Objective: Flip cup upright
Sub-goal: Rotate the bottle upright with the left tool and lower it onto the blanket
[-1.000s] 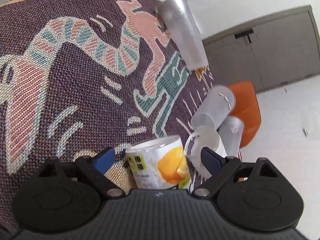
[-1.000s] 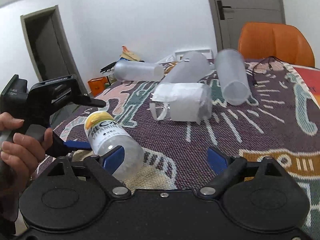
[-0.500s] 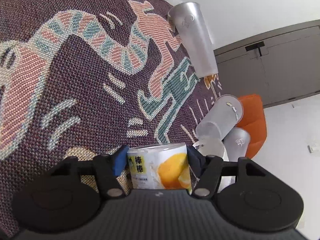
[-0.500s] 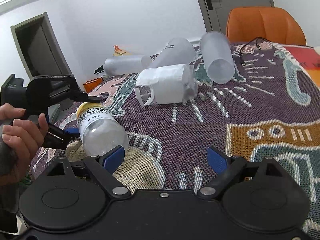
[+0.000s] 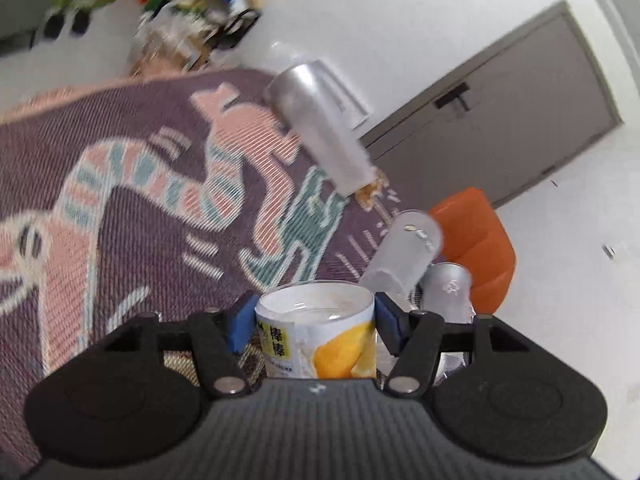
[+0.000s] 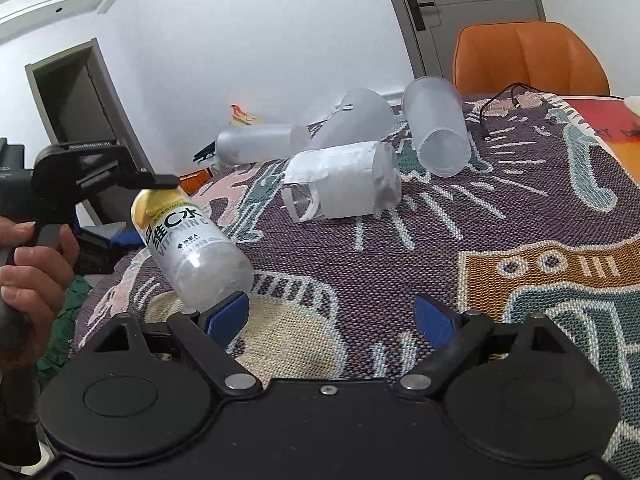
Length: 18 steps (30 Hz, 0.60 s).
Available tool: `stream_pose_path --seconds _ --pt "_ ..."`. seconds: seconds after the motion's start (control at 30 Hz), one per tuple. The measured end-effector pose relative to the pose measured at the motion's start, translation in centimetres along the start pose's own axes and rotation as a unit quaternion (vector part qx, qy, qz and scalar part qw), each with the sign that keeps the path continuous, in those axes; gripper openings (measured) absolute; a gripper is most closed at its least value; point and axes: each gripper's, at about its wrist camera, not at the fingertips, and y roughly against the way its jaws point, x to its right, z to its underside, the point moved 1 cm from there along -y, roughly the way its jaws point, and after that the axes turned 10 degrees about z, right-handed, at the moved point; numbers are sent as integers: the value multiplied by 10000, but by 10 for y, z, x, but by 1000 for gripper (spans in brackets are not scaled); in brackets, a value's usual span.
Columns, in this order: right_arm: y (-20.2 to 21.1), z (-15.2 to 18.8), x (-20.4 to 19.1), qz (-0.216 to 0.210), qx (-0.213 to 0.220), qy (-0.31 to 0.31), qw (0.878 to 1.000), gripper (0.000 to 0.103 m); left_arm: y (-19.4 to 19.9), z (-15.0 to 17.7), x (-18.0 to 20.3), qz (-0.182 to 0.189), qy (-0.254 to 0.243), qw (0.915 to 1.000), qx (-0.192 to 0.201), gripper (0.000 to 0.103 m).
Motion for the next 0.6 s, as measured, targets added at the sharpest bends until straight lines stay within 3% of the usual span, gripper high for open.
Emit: stream_pose_path --seconds 0.2,0.37,0.6 --pt "5 -1 -2 -11 82 -73 9999 90 13 4 27 -24 -1130 9933 256 60" --pt "9 0 -7 -34 146 -59 9999 90 14 17 51 -165 -2237 9741 293 60" --pt "9 4 -4 15 148 -132 9998 90 13 39 69 -195 -3144 9484 368 60"
